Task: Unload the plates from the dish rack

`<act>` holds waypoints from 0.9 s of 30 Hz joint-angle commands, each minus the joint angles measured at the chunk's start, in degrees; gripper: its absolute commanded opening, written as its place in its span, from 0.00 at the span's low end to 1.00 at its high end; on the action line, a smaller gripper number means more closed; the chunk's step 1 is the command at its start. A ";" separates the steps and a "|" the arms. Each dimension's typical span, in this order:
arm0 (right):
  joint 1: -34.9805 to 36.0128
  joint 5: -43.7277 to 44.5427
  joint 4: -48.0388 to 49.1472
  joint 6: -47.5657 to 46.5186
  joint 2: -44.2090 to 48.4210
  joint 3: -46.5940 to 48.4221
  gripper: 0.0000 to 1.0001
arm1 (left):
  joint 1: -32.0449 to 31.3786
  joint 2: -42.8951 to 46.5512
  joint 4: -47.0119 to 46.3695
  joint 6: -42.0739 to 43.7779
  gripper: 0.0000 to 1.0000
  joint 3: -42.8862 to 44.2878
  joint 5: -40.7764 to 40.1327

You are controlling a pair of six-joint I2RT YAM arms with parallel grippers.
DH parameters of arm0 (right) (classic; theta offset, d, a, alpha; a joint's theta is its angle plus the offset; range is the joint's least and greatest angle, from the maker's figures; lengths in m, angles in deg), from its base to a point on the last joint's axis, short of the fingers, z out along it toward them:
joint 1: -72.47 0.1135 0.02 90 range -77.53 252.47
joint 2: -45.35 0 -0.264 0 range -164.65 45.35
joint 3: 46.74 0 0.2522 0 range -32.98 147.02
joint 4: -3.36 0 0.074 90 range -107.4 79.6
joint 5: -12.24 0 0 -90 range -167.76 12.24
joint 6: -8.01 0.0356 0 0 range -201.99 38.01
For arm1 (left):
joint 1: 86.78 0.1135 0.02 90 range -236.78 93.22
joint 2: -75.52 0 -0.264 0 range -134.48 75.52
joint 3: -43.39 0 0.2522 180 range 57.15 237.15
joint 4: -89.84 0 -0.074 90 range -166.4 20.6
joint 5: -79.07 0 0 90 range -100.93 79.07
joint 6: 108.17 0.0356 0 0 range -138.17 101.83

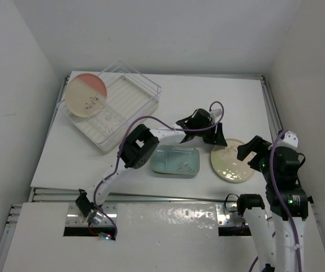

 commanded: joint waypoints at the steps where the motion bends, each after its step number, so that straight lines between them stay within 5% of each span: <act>1: 0.33 1.24 0.23 -1.44 -0.13 2.44 0.87 | 0.47 -1.23 4.17 3.08 0.43 1.43 -6.17; 7: 0.24 0.19 1.20 -1.53 -0.48 2.44 0.88 | 0.04 -0.70 11.56 9.32 0.59 6.00 -17.34; 14: 0.33 -0.34 1.73 -1.70 -1.01 2.62 0.88 | -0.23 1.49 11.22 15.38 0.60 8.20 -18.57; 19: 0.24 -0.17 1.47 -1.97 -1.97 4.11 0.88 | 0.21 6.75 16.63 30.20 0.60 19.23 -22.08; 23: 0.33 -2.61 0.94 -3.19 -4.52 7.27 0.92 | 5.02 12.90 24.12 36.31 0.61 23.94 -29.45; 27: 0.33 -9.73 1.73 -6.44 -8.03 8.86 0.92 | 13.29 25.88 31.32 41.75 0.62 16.15 -33.51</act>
